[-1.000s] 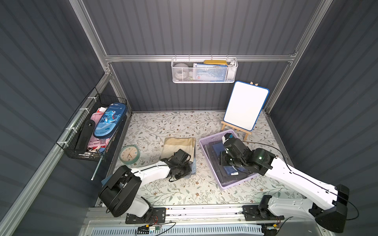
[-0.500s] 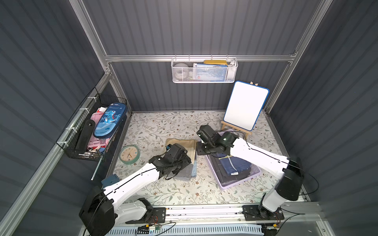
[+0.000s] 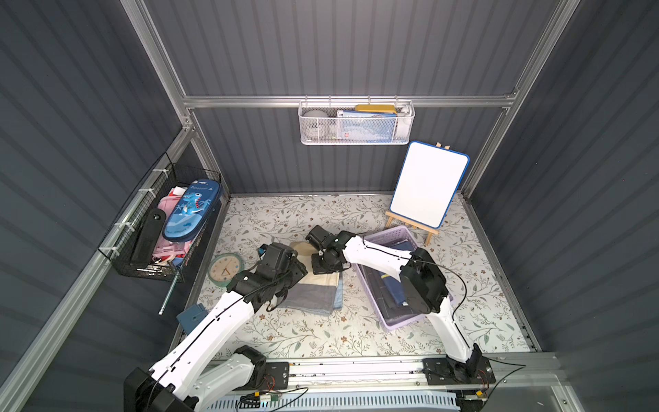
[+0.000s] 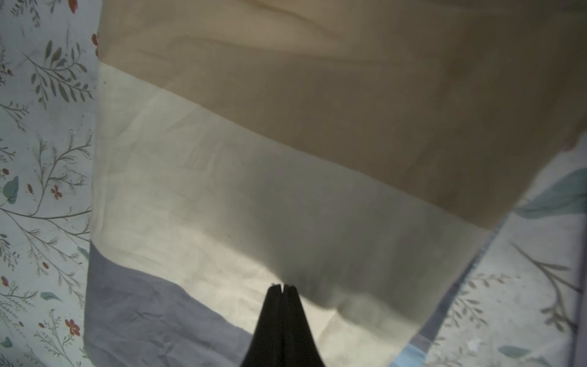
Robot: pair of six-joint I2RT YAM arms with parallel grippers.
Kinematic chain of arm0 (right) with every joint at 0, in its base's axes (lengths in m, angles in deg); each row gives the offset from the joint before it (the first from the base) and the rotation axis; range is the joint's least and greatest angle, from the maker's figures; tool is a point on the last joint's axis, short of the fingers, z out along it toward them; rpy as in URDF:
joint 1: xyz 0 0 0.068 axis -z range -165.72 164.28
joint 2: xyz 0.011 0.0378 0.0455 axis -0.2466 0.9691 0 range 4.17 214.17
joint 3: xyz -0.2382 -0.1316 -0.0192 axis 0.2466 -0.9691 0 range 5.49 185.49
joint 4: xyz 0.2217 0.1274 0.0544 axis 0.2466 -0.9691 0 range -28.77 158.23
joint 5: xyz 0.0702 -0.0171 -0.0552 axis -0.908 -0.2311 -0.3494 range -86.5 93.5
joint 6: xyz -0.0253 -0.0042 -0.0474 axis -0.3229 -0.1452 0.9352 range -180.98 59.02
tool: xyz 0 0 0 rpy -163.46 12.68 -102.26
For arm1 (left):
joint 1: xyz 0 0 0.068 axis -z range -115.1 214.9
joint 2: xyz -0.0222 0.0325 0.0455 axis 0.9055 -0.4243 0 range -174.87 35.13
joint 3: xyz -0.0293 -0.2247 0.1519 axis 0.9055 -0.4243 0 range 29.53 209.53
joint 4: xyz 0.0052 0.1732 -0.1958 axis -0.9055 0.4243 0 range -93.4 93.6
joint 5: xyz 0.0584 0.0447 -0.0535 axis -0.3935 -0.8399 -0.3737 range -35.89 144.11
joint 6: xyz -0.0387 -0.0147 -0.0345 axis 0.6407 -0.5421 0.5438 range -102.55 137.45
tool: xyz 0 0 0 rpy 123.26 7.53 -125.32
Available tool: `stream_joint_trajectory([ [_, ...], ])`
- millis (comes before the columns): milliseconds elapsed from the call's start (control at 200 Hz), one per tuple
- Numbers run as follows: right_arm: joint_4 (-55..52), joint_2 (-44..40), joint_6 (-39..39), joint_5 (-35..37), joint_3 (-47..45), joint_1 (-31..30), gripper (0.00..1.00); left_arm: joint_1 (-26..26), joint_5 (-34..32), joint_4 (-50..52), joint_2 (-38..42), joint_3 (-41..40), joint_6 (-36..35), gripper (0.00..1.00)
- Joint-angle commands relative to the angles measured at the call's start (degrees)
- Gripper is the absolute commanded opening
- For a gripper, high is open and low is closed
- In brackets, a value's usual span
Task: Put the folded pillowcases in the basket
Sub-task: Adjust the basket at the center of the board, then pick up the pillowcase from the center of the board.
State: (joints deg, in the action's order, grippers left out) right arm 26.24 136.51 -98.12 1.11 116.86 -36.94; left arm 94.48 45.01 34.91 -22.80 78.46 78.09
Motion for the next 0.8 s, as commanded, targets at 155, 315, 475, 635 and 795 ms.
stream_joint_trajectory([
  [155,-3.0,8.0,0.5,-4.3,6.4,-1.0,0.00,-0.2,-1.3,6.4,6.2,2.1,-0.1,0.68],
  [315,-4.6,13.6,3.8,-11.1,12.7,-2.6,0.00,-0.2,-1.8,7.4,6.1,4.6,-0.9,0.68],
  [475,-8.2,17.9,10.6,-22.5,17.6,-5.3,0.00,-0.3,-2.1,7.4,5.4,5.6,-1.4,0.68],
  [635,-6.2,14.7,13.2,-24.4,9.3,-6.2,0.00,-0.3,-3.0,7.7,6.3,5.3,-0.9,0.68],
  [795,-3.0,9.0,12.4,-21.8,2.1,-5.1,0.00,-0.3,-3.5,7.5,6.8,4.7,0.4,0.68],
])
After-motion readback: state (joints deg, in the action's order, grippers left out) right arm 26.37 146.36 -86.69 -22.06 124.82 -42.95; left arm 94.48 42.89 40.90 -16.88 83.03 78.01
